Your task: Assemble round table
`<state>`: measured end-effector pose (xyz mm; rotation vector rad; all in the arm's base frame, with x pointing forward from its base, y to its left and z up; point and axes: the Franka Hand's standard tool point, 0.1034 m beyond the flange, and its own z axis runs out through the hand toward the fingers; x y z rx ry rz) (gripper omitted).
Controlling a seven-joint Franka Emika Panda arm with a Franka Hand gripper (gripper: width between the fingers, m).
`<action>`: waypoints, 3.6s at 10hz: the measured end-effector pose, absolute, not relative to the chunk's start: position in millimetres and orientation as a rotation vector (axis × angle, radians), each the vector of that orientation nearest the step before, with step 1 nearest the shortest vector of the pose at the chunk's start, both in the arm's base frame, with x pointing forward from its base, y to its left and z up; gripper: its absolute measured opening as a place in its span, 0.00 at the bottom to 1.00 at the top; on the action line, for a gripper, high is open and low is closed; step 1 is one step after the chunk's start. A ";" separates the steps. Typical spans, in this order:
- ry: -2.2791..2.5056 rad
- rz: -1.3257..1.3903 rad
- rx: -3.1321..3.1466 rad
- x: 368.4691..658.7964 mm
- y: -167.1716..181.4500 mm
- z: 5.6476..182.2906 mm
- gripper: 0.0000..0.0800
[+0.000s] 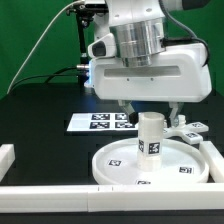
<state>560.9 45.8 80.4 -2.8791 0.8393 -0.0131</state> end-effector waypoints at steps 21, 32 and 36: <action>1.509 -0.019 -2.602 564.9 37.9 79.5 0.52; 0.502 -0.056 -2.989 567.0 40.8 83.3 0.81; -0.311 -0.103 -3.073 561.3 40.8 75.3 0.81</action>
Offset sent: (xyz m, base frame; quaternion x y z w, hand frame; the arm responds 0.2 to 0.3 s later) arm 0.0003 -0.0044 -0.0017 -0.1067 0.0055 -0.4430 0.8901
